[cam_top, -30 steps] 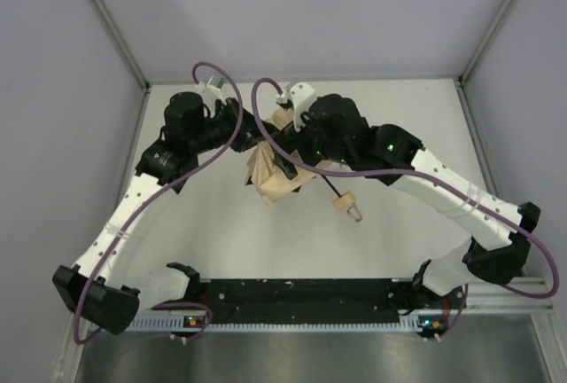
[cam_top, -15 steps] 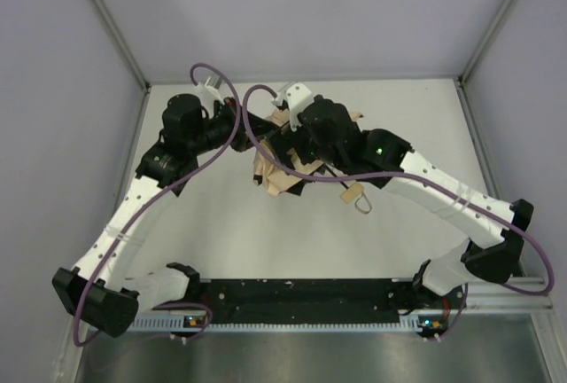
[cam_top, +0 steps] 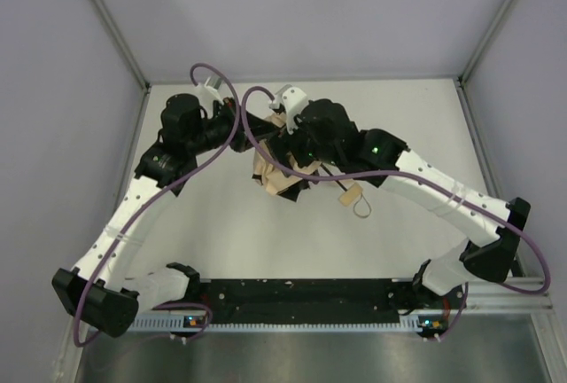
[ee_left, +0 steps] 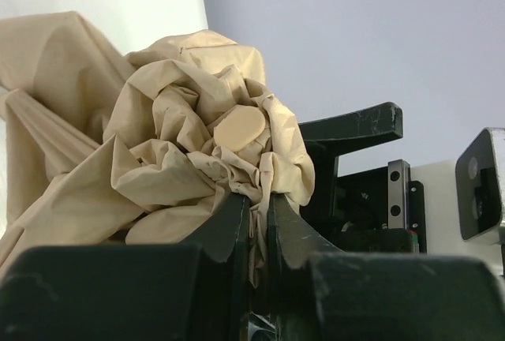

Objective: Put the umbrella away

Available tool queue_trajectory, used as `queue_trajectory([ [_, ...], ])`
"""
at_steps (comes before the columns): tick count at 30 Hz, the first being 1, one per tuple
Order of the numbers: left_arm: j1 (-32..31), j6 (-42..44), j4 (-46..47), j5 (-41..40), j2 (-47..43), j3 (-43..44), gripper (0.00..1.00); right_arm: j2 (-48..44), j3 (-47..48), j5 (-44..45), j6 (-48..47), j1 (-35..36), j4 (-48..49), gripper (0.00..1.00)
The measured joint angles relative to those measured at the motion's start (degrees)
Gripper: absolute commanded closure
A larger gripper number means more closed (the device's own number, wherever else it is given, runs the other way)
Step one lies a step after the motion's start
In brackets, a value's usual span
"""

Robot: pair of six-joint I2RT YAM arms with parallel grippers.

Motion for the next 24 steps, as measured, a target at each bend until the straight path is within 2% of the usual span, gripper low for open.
queue_trajectory([
  [3,0.1,0.0,0.3,0.8,0.0,0.0,1.00,-0.2,-0.6,-1.9,-0.3,-0.3,0.9,0.42],
  [8,0.3,0.2,0.5,2.5,0.2,0.0,1.00,-2.6,-4.2,-3.1,-1.0,-1.0,4.3,0.64],
  [11,0.3,0.4,1.3,3.8,0.5,0.0,1.00,-3.6,-5.6,-3.9,-1.5,-1.1,5.4,0.86],
  [12,0.3,0.4,1.5,4.2,0.7,0.1,1.00,-3.7,-5.7,-4.2,-1.5,-1.2,5.5,0.97],
  [13,0.3,0.5,1.8,4.6,0.9,0.1,1.00,-3.8,-5.8,-4.5,-1.5,-1.4,5.5,1.00],
  [19,0.4,1.3,1.9,6.3,3.5,2.0,1.00,-4.0,-6.0,-5.3,-1.4,-2.5,5.5,1.00],
  [20,0.4,1.8,1.2,6.4,3.9,2.8,0.96,-4.1,-6.0,-5.5,-1.2,-2.7,5.6,1.00],
  [23,0.4,4.8,-4.3,6.5,5.7,7.7,0.73,-4.7,-6.3,-6.8,0.2,-3.1,6.9,1.00],
  [24,0.3,6.2,-6.5,6.3,6.2,9.9,0.63,-5.1,-6.7,-7.5,1.0,-3.3,7.8,1.00],
])
